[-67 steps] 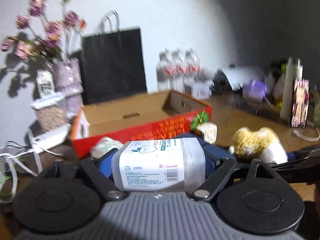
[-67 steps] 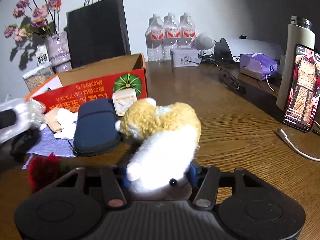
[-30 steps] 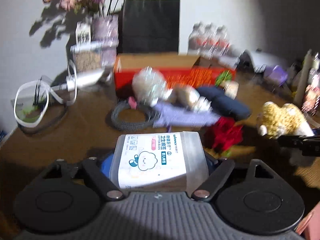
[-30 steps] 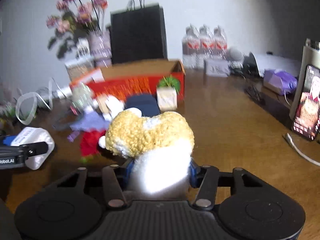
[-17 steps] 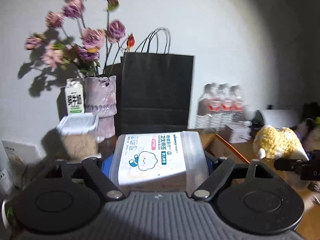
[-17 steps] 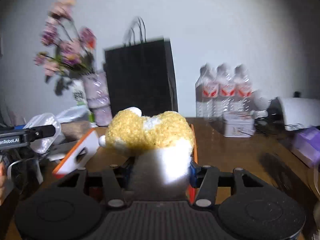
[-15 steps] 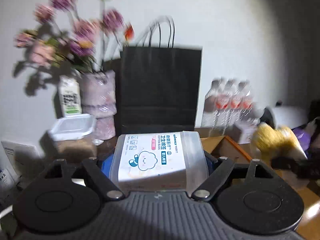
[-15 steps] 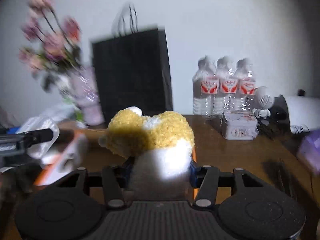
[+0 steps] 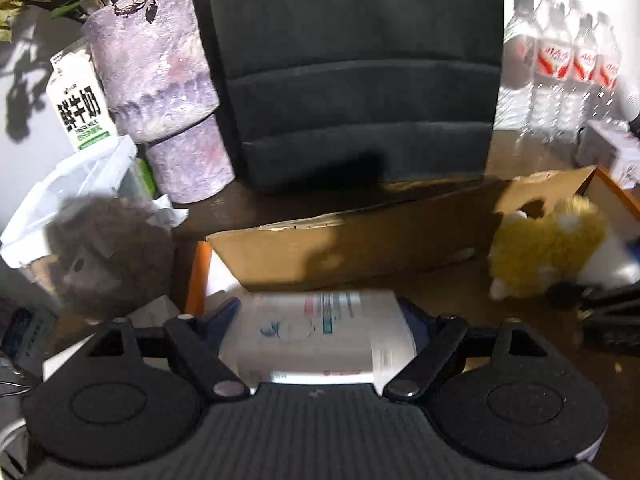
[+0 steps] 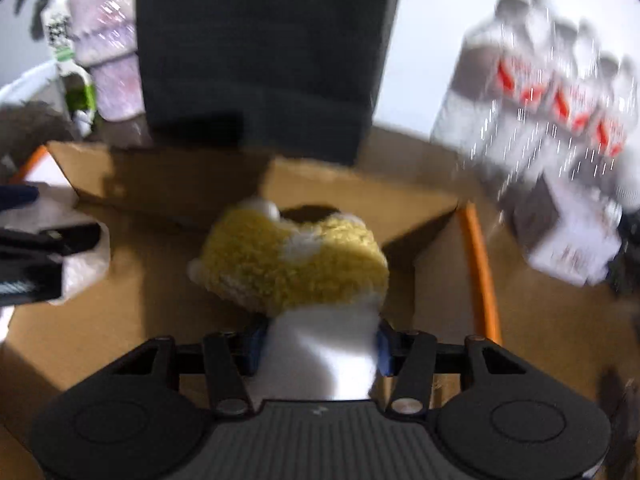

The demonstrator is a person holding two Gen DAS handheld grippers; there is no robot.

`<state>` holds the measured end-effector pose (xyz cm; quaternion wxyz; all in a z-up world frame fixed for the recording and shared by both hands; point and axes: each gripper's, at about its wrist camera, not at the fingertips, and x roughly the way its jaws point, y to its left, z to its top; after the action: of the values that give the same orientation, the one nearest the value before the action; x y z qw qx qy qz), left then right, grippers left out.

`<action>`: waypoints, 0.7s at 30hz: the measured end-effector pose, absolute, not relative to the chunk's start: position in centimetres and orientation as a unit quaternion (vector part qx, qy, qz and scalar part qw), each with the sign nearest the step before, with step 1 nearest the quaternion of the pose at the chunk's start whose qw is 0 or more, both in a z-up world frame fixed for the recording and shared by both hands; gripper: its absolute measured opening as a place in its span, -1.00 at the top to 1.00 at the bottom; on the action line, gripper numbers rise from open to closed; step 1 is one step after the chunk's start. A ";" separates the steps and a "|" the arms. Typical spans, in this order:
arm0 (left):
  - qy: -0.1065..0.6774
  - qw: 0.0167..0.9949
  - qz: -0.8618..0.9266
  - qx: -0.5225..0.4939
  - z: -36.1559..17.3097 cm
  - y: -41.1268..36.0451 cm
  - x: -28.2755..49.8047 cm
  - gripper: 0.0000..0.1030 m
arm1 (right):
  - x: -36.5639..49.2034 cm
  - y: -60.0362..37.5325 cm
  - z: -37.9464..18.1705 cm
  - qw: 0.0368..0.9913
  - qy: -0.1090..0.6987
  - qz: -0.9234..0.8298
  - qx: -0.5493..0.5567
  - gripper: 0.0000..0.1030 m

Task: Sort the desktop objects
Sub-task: 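Carry the wipes pack and plush sheep into the cardboard box and release both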

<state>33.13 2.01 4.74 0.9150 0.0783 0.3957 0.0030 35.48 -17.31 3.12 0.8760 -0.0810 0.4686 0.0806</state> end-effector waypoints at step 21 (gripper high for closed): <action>0.260 0.964 -0.047 0.016 16.6 3.4 13.6 -1.00 | 14.9 -21.7 13.3 0.954 0.279 0.107 0.023 -0.89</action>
<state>13.64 3.43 16.65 0.9642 0.0156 0.2604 -0.0472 14.85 -21.69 13.30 0.9539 0.0226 0.2792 0.1074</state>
